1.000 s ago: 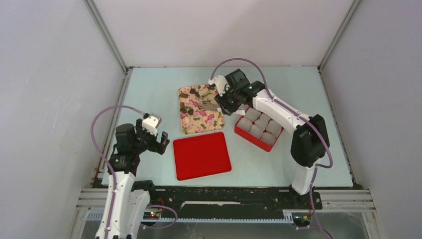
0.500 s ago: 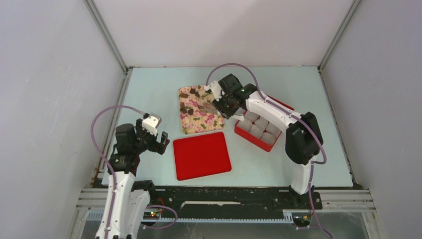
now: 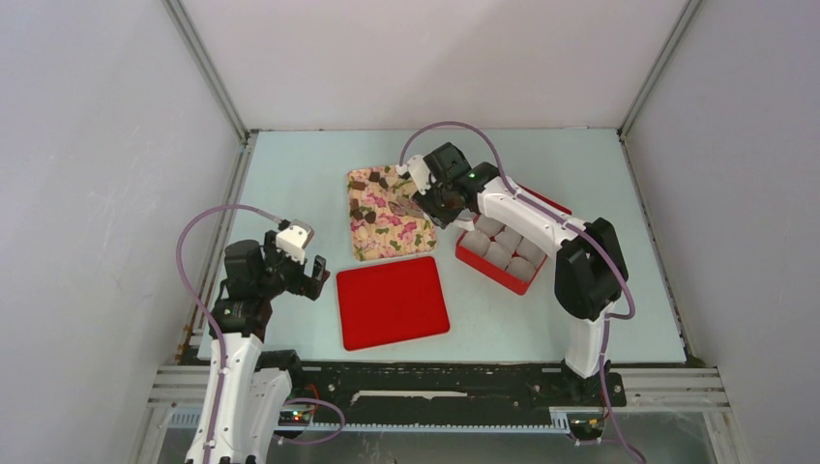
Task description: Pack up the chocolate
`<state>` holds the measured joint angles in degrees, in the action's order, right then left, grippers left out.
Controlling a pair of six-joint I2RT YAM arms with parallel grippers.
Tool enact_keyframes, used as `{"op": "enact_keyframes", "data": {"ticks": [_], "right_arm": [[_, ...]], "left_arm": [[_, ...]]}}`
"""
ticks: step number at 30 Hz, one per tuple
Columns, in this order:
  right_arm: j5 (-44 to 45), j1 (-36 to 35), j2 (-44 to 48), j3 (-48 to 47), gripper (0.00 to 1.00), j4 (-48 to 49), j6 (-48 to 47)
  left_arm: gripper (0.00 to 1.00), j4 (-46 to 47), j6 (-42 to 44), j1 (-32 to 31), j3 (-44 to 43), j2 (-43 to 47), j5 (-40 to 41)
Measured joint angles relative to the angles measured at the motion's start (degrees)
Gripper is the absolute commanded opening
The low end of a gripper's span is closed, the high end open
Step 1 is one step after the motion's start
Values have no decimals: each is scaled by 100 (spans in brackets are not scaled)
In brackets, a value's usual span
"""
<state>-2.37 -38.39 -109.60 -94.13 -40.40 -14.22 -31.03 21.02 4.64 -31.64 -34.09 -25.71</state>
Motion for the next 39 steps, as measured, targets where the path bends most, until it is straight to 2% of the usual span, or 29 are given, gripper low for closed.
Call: {"op": "enact_keyframes", "data": {"ticks": [17,23,27,34,39], "right_arm": [[509,-87,87,254,40,61,-343],[682,-157,85,251,24,15,-424],[717,-166,90,251,17,17,-439],[638,-166,315,254,14,-98,-437],[498,-122,953,387,14,-160,-439]], "left_arm": [[93,0,0,0,0,-2,-24],[93,0,0,0,0,-2,-31],[93,0,0,4,0,-2,-42],[93,0,0,4,0,-2,-44],[93,0,-2,4,0,-9,-61]]}}
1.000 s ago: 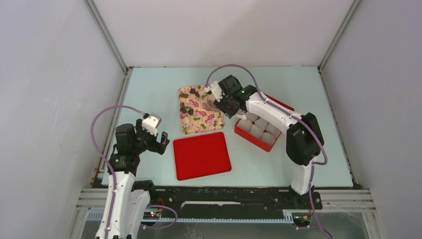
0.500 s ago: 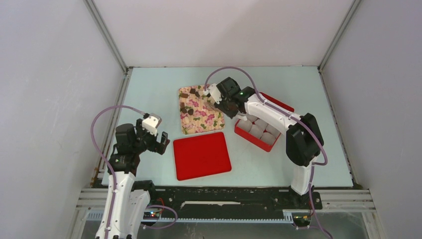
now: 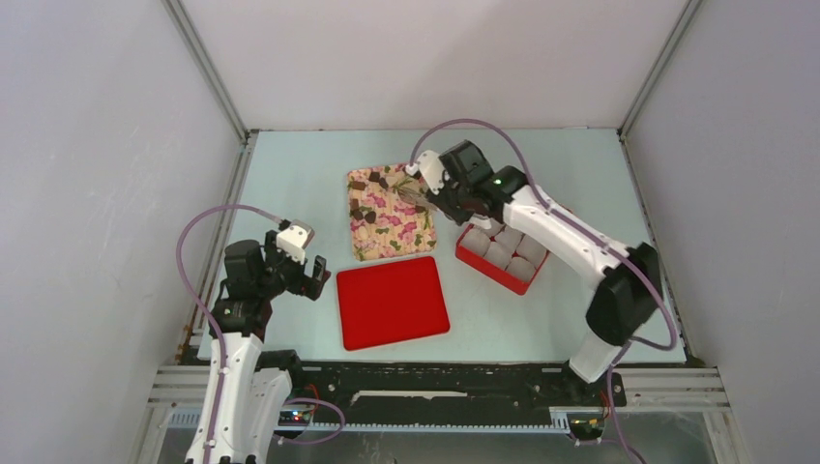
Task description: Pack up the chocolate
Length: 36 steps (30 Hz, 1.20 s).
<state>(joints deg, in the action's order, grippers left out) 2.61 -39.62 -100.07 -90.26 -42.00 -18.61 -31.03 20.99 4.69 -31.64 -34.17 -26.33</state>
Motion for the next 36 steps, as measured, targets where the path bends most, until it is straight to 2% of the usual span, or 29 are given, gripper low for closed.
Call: {"op": "enact_keyframes", "data": {"ticks": [9,15,17,19,22,25,29,36], "right_arm": [[-208,507,1805,990,15,-219,-7],[-435,1725,2734,1655,15,-782,-17],[-461,2197,3097,1843,16,-970,-68],[-485,2581,3453,2011,16,-1119,-144],[-568,3150,3886,2208,16,-1333,-251],[-669,3687,4022,2323,16,-1482,-323],[-737,4170,3928,2494,17,-1537,-411],[-710,4419,3447,2627,20,-1508,-437]], "left_arm": [[91,-2,-7,0,-2,-166,-184],[90,-258,-173,-76,-428,-750,-566],[90,-372,-260,-323,-802,-994,-562],[90,-426,-310,-868,-1233,-1174,-507],[99,-485,-422,-1703,-1764,-1373,-490],[100,-557,-608,-2256,-2208,-1694,-562],[100,-603,-710,-2621,-2398,-2116,-562],[100,-782,-693,-2933,-2396,-2439,-385]]}}
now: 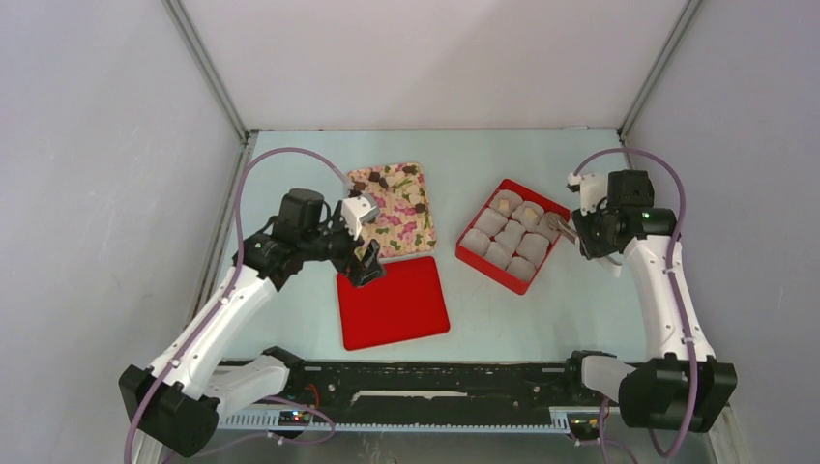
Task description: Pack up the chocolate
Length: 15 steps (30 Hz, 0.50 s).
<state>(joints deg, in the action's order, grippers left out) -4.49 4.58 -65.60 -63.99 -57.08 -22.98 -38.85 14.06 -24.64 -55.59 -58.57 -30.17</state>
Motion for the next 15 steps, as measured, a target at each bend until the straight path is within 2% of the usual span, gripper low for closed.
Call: {"op": "enact_keyframes", "data": {"ticks": [7,15], "right_arm": [[44,-37,-442,9,23,273,2],[479,-339,-905,-48,27,417,33]], "left_arm": [[100,13,50,0,11,31,118],[100,20,109,0,105,107,188]]}}
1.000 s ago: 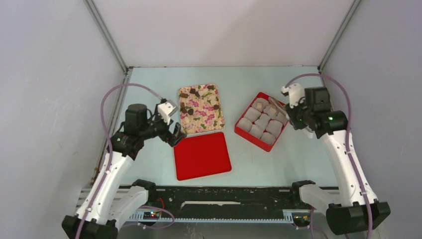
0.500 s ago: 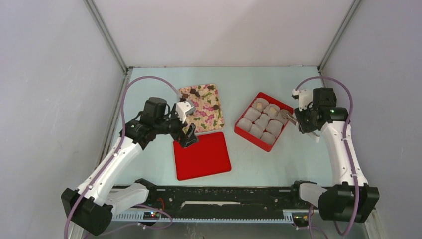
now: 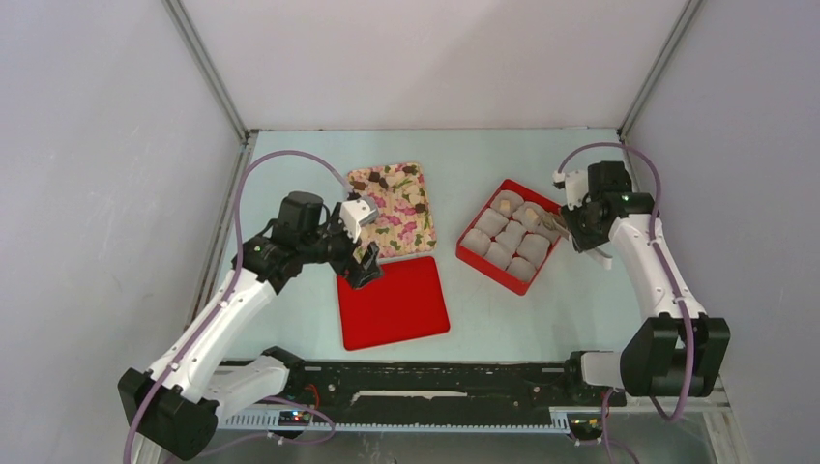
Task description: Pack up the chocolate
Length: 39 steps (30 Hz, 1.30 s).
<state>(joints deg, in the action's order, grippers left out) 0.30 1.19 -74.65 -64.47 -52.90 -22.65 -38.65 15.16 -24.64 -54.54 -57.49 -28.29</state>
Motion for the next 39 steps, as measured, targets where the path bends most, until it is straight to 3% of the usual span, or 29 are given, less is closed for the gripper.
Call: {"op": "enact_keyframes", "data": {"ticks": [10,19,30,39], "right_arm": [[549,-269,-271,-446,39,-181,164],[603,-664,-216,-638,38,-409,304],[-48,-2400,306,-780,36,-44,356],[-485,-3274,-754,-1187,34,686,337]], "left_arm": [[100,35,68,0,94,107,72],[100,39,142,2,223,225,111],[100,168,131,452,339,520,304],[100,317,87,946,597,1091,872]]}}
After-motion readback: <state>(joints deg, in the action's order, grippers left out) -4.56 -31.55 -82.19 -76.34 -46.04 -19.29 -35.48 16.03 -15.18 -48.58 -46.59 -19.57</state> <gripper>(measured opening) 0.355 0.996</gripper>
